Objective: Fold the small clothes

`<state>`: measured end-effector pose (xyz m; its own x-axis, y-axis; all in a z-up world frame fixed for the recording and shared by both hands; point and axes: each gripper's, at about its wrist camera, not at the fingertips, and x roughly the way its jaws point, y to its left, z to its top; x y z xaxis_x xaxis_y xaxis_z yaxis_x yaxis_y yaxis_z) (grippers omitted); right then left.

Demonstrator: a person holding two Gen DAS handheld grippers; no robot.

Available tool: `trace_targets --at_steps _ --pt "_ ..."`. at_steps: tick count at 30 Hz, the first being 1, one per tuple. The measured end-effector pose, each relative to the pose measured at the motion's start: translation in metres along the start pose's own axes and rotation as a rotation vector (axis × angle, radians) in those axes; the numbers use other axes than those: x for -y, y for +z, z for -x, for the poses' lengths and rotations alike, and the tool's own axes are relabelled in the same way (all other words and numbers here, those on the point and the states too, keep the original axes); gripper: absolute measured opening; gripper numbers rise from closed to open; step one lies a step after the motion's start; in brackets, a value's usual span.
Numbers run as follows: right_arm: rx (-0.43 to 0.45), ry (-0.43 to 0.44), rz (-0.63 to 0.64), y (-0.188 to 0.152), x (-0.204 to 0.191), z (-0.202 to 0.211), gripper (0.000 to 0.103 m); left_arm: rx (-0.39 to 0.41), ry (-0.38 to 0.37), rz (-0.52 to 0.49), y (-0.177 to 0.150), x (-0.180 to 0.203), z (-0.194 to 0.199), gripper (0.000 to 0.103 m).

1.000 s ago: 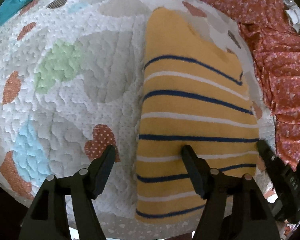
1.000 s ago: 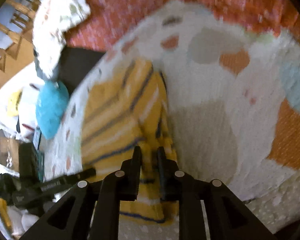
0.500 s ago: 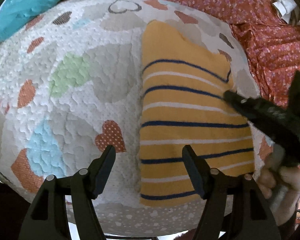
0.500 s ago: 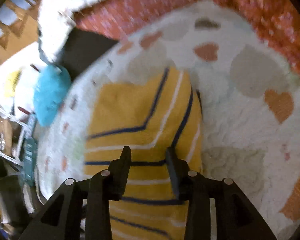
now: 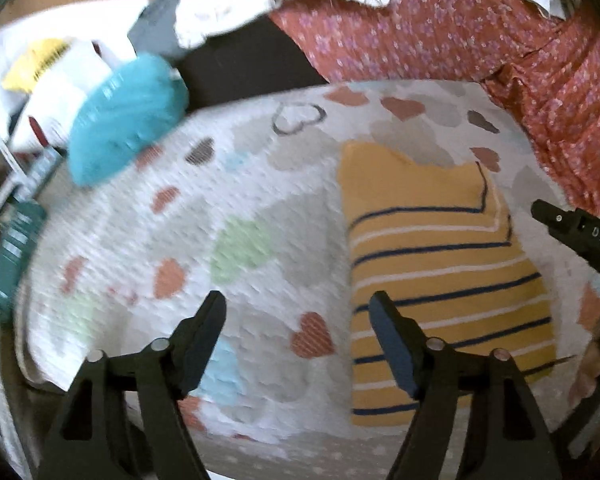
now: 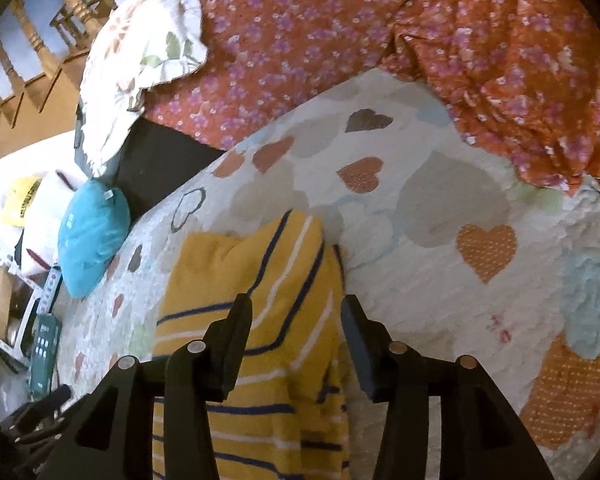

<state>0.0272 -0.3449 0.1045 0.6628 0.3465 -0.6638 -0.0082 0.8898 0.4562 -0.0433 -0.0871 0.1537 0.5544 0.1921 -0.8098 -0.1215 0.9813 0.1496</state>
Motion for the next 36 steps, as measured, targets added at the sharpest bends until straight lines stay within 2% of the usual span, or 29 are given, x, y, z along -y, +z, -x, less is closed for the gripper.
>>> trace_targets --at_steps 2,6,12,36 --pt "-0.008 -0.007 -0.007 -0.002 0.002 0.000 0.052 0.006 -0.003 -0.017 0.000 0.001 0.004 0.076" --pt "-0.022 -0.008 0.000 -0.005 -0.002 -0.003 0.053 -0.037 -0.037 -0.041 -0.002 0.004 0.003 0.076" --pt "-0.015 -0.014 0.018 -0.007 -0.003 -0.002 0.057 -0.068 -0.044 -0.058 -0.006 0.014 -0.001 0.076" --pt "-0.041 -0.019 -0.017 -0.006 0.006 -0.011 0.059 -0.169 -0.110 -0.011 -0.014 0.010 -0.031 0.076"
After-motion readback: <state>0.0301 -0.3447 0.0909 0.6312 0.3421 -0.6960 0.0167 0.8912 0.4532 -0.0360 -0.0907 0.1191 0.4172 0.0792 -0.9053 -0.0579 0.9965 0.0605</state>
